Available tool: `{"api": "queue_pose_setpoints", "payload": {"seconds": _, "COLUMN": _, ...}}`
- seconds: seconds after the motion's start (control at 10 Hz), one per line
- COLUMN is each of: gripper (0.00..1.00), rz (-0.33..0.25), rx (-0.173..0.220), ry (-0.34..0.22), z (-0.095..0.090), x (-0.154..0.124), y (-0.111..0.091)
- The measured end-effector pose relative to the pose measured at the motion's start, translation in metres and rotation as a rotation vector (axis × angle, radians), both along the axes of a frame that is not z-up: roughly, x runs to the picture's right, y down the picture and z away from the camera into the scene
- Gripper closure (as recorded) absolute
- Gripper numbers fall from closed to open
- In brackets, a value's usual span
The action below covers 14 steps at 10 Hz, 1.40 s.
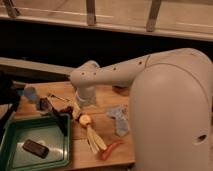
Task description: Place apple in plastic cup
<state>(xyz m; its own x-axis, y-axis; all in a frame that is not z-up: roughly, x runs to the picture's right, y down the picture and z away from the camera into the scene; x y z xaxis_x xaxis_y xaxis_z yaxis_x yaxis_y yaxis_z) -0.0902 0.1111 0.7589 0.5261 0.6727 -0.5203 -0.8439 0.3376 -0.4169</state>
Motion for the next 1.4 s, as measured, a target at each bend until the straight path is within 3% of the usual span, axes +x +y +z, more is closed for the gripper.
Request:
{"api": "queue_pose_setpoints", "payload": {"seconds": 0.6, "gripper": 0.2, "rz": -0.022, "rx": -0.039, "ry": 0.001, "z": 0.03, "x": -0.014, "y": 0.02}}
{"api": "queue_pose_setpoints", "payload": {"seconds": 1.0, "gripper": 0.2, "rz": -0.077, "rx": -0.06, "ry": 0.078, "z": 0.058, "x": -0.008, "y": 0.035}}
{"api": "queue_pose_setpoints", "payload": {"seconds": 1.4, "gripper": 0.2, "rz": -0.057, "rx": -0.091, "ry": 0.123, "z": 0.072, "x": 0.011, "y": 0.04}}
